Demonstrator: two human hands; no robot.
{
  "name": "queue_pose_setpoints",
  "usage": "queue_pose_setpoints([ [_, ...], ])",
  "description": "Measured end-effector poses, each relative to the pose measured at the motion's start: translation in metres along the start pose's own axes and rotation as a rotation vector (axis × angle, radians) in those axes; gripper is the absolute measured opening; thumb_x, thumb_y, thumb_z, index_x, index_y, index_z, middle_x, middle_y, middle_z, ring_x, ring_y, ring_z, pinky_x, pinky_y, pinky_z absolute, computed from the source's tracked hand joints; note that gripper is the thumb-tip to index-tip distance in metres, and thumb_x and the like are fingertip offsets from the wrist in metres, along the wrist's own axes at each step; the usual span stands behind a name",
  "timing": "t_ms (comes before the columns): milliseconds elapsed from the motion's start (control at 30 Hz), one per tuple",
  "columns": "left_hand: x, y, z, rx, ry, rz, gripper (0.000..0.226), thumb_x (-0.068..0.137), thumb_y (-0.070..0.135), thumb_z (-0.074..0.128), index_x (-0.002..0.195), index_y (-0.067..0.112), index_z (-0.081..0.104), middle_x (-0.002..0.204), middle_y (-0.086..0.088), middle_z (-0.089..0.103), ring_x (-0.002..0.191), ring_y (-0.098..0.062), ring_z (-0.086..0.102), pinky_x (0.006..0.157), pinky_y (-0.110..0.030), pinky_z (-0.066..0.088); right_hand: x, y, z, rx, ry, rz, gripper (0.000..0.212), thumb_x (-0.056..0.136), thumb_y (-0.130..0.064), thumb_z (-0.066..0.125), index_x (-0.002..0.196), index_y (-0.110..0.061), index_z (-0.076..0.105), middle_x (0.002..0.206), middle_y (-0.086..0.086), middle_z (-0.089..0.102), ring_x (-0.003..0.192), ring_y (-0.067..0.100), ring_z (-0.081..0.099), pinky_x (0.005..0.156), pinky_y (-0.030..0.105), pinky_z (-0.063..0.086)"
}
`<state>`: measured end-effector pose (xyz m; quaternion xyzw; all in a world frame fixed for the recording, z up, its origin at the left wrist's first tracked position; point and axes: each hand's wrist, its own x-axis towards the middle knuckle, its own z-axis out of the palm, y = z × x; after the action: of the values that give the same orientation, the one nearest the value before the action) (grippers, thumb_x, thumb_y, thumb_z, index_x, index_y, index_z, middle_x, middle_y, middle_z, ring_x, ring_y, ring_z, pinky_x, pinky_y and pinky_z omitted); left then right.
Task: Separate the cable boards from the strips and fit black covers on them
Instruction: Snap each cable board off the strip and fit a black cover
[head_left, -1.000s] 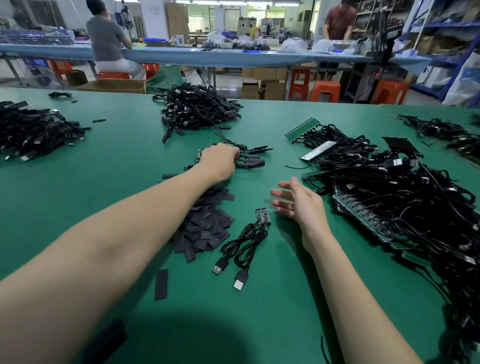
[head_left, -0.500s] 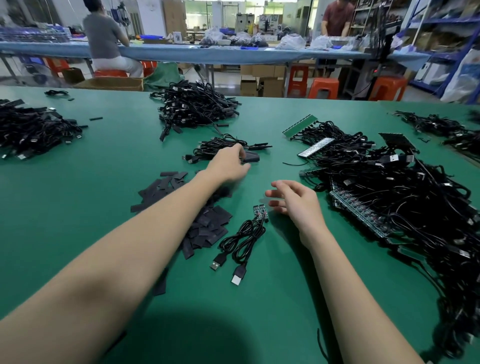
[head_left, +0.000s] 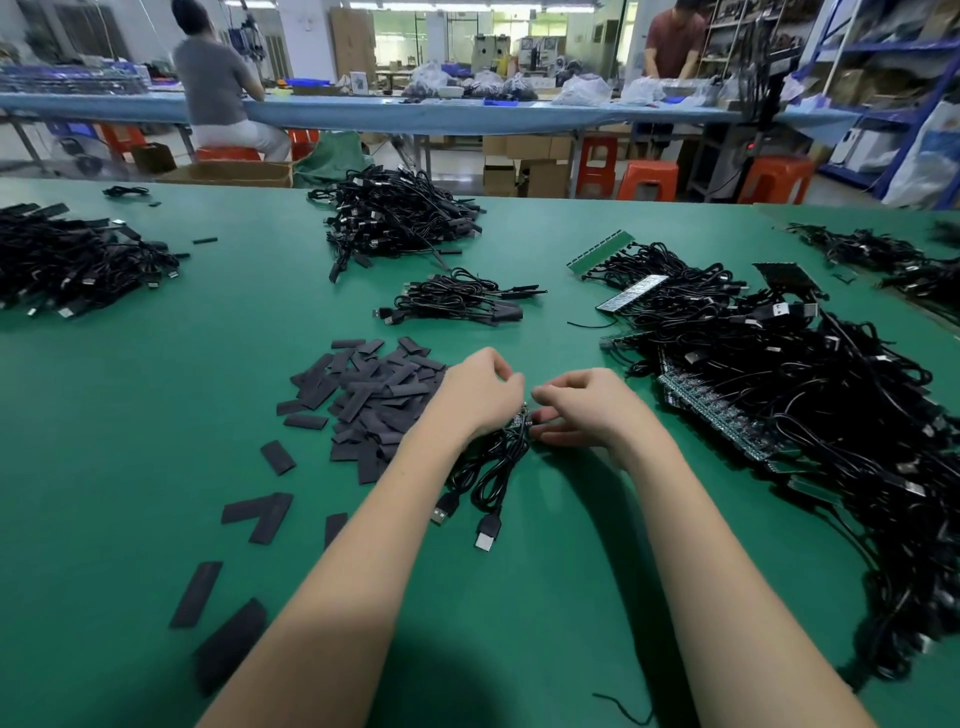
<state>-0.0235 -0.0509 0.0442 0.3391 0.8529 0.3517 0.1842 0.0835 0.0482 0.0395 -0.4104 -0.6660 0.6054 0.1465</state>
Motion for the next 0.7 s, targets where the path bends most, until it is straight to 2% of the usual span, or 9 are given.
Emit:
queue_pose_setpoints([
  [100, -0.002, 0.004, 0.0, -0.058, -0.008, 0.002, 0.014, 0.095, 0.032, 0.051, 0.105, 0.023, 0.058, 0.097, -0.004, 0.072, 0.091, -0.021, 0.069, 0.067, -0.033, 0.051, -0.002, 0.003, 0.0, 0.03, -0.005, -0.005, 0.013, 0.09, -0.012, 0.073, 0.098, -0.006, 0.065, 0.08, 0.011, 0.07, 0.053, 0.011, 0.069, 0.048, 0.021, 0.053],
  [167, -0.002, 0.003, 0.002, -0.23, -0.041, -0.038, 0.01, 0.098, 0.024, 0.052, 0.105, 0.019, 0.056, 0.093, -0.006, 0.07, 0.084, -0.02, 0.074, 0.075, -0.04, 0.06, -0.003, 0.004, -0.002, 0.038, -0.001, -0.027, 0.016, 0.088, -0.014, 0.076, 0.1, -0.007, 0.068, 0.077, 0.006, 0.068, 0.048, 0.005, 0.064, 0.047, 0.018, 0.052],
  [200, -0.003, 0.003, 0.002, -0.327, -0.054, -0.064, 0.009, 0.099, 0.02, 0.053, 0.105, 0.016, 0.056, 0.093, -0.007, 0.068, 0.079, -0.019, 0.075, 0.074, -0.04, 0.061, -0.003, 0.004, -0.002, 0.038, -0.002, -0.038, 0.016, 0.087, -0.014, 0.077, 0.099, -0.008, 0.069, 0.076, 0.004, 0.068, 0.047, 0.004, 0.062, 0.048, 0.018, 0.052],
  [333, -0.003, 0.001, -0.004, -0.529, -0.048, -0.087, 0.013, 0.097, 0.013, 0.059, 0.109, 0.008, 0.057, 0.082, -0.008, 0.066, 0.07, -0.022, 0.064, 0.07, -0.032, 0.058, -0.004, 0.005, -0.004, 0.078, -0.054, -0.046, 0.007, 0.087, -0.005, 0.075, 0.089, -0.011, 0.071, 0.073, 0.004, 0.067, 0.057, 0.011, 0.061, 0.059, 0.024, 0.06],
  [433, -0.004, -0.004, -0.009, -0.516, -0.013, -0.05, 0.013, 0.095, 0.016, 0.062, 0.106, 0.01, 0.06, 0.08, -0.006, 0.064, 0.054, -0.012, 0.058, 0.051, -0.019, 0.049, -0.006, 0.004, -0.009, 0.133, -0.125, -0.025, 0.009, 0.087, -0.004, 0.075, 0.088, -0.012, 0.07, 0.074, 0.004, 0.071, 0.06, 0.013, 0.066, 0.061, 0.026, 0.061],
  [500, -0.004, -0.007, -0.01, -0.524, -0.001, -0.037, 0.014, 0.095, 0.02, 0.064, 0.106, 0.012, 0.062, 0.081, -0.004, 0.066, 0.055, -0.01, 0.059, 0.056, -0.02, 0.051, -0.008, 0.004, -0.012, 0.18, -0.15, -0.03, 0.009, 0.086, -0.005, 0.076, 0.089, -0.012, 0.071, 0.073, 0.003, 0.072, 0.059, 0.011, 0.067, 0.059, 0.024, 0.058],
  [600, -0.004, -0.009, -0.009, -0.599, -0.019, -0.018, 0.017, 0.094, 0.024, 0.069, 0.104, 0.012, 0.063, 0.086, -0.003, 0.069, 0.07, -0.013, 0.065, 0.076, -0.029, 0.058, -0.01, 0.0, -0.011, 0.348, -0.21, -0.052, 0.01, 0.087, -0.004, 0.074, 0.093, -0.011, 0.071, 0.072, 0.002, 0.073, 0.058, 0.008, 0.067, 0.058, 0.021, 0.057],
  [700, -0.009, -0.008, -0.01, -0.803, -0.18, 0.0, 0.006, 0.095, 0.018, 0.068, 0.095, 0.014, 0.064, 0.082, -0.001, 0.072, 0.068, -0.008, 0.068, 0.067, -0.017, 0.055, -0.011, -0.003, -0.011, 0.523, -0.249, -0.042, 0.012, 0.088, -0.006, 0.073, 0.097, -0.013, 0.071, 0.081, 0.004, 0.075, 0.068, 0.013, 0.071, 0.06, 0.021, 0.056],
])
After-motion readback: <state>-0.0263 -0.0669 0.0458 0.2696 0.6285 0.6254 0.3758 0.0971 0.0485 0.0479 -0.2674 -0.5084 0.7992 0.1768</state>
